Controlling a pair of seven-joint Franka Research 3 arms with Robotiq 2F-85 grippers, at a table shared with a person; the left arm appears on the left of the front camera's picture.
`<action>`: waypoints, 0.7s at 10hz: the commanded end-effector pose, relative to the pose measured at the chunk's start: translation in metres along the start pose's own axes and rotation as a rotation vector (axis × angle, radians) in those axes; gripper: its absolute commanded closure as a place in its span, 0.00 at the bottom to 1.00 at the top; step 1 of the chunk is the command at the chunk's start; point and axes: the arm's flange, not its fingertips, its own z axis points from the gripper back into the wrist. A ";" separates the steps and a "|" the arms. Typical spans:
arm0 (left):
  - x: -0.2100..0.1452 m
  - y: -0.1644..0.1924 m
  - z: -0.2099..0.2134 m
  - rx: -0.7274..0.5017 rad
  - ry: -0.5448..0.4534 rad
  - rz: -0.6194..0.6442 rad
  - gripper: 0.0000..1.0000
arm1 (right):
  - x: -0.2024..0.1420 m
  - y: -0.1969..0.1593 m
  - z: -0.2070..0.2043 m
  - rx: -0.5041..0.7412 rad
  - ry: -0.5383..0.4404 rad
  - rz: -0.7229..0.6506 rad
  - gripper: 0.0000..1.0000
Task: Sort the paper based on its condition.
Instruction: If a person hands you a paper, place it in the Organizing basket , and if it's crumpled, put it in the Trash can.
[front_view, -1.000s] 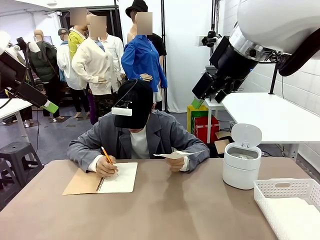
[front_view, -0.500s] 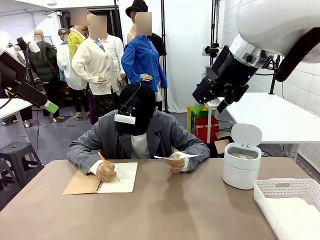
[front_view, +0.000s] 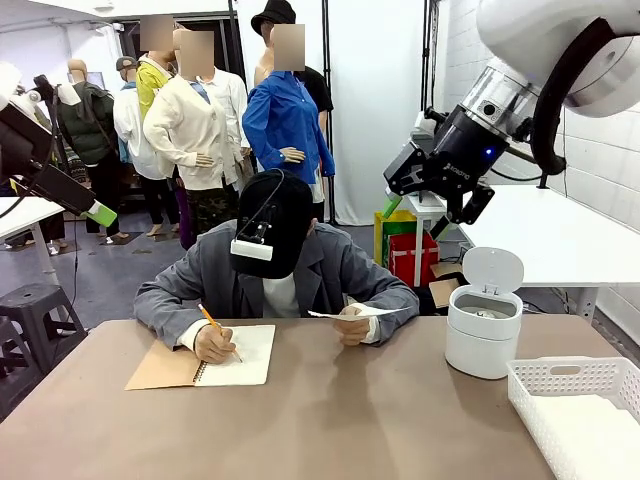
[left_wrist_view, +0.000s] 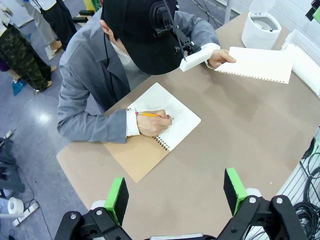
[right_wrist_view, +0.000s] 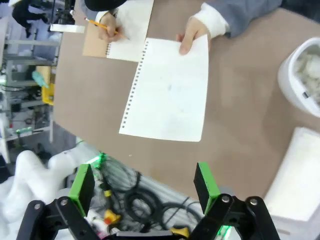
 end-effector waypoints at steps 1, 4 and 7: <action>0.000 0.000 0.000 0.001 0.001 -0.003 0.00 | 0.014 -0.010 -0.003 0.104 0.066 -0.128 0.00; 0.000 0.000 0.000 0.001 0.001 -0.003 0.00 | 0.014 -0.026 -0.013 0.137 0.085 -0.119 0.00; 0.000 0.000 0.000 0.001 0.001 -0.003 0.00 | 0.014 -0.027 -0.012 0.098 0.074 -0.126 0.00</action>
